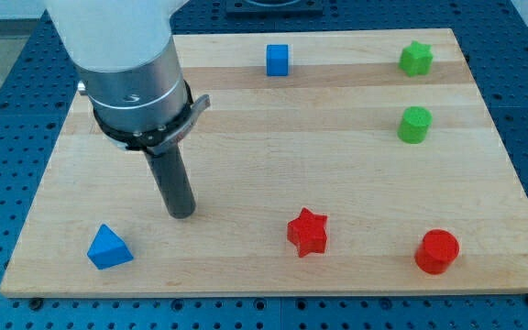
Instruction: Slide the red star to the top left of the red circle
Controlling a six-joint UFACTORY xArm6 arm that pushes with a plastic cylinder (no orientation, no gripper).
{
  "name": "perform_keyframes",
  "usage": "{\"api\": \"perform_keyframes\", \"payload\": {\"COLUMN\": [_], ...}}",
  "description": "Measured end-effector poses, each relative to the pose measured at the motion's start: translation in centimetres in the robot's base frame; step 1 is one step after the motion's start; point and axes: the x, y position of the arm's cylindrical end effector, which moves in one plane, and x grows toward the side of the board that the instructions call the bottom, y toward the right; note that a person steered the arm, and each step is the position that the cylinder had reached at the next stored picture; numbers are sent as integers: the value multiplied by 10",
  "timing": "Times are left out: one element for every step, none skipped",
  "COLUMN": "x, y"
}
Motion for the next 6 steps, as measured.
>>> {"api": "perform_keyframes", "payload": {"x": [39, 45, 46, 46, 53, 43], "y": [35, 55, 74, 102, 116, 148]}}
